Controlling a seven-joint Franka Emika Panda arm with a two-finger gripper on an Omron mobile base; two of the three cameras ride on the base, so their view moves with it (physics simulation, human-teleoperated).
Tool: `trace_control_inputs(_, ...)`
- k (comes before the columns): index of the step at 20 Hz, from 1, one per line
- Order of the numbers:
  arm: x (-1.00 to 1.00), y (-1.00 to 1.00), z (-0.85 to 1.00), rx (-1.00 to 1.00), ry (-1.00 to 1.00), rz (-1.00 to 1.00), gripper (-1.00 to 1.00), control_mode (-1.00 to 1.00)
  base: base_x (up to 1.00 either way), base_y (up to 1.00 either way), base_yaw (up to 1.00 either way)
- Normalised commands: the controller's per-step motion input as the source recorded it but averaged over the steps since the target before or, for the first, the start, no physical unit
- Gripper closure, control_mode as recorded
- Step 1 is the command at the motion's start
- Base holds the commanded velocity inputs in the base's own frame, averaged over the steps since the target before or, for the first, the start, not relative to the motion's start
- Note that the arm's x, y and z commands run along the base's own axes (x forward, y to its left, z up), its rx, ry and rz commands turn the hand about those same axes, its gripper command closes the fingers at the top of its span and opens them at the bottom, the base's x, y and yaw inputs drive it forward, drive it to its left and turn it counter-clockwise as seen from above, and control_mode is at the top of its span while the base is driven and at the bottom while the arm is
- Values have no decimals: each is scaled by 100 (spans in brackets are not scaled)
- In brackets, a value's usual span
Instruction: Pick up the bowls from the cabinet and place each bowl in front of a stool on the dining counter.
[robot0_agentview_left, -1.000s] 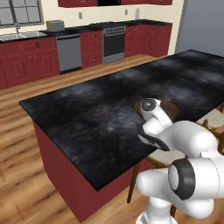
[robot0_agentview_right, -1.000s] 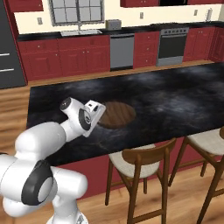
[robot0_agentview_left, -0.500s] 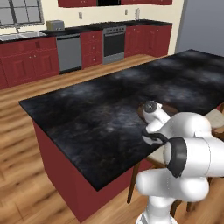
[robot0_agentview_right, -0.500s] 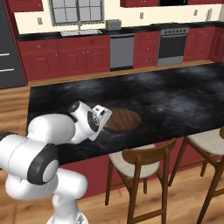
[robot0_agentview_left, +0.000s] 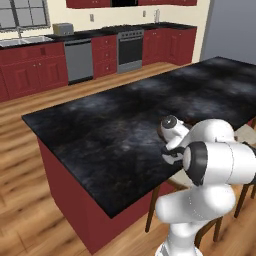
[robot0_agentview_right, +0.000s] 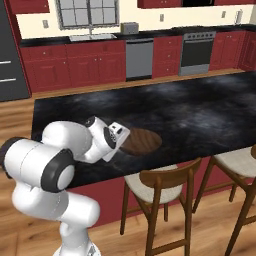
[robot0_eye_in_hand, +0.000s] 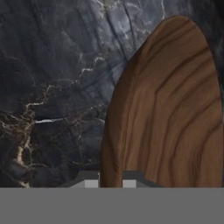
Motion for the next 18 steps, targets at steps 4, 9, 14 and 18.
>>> trace_control_inputs(4,41,0,-37,1,9,-1,100,-100,0,0,0)
trace_control_inputs(9,27,0,-29,0,5,-2,100,-100,0,0,0)
trace_control_inputs(14,28,-3,-14,-1,8,-1,100,-100,0,0,0)
trace_control_inputs(18,37,-13,-22,-8,18,-2,100,-100,0,0,0)
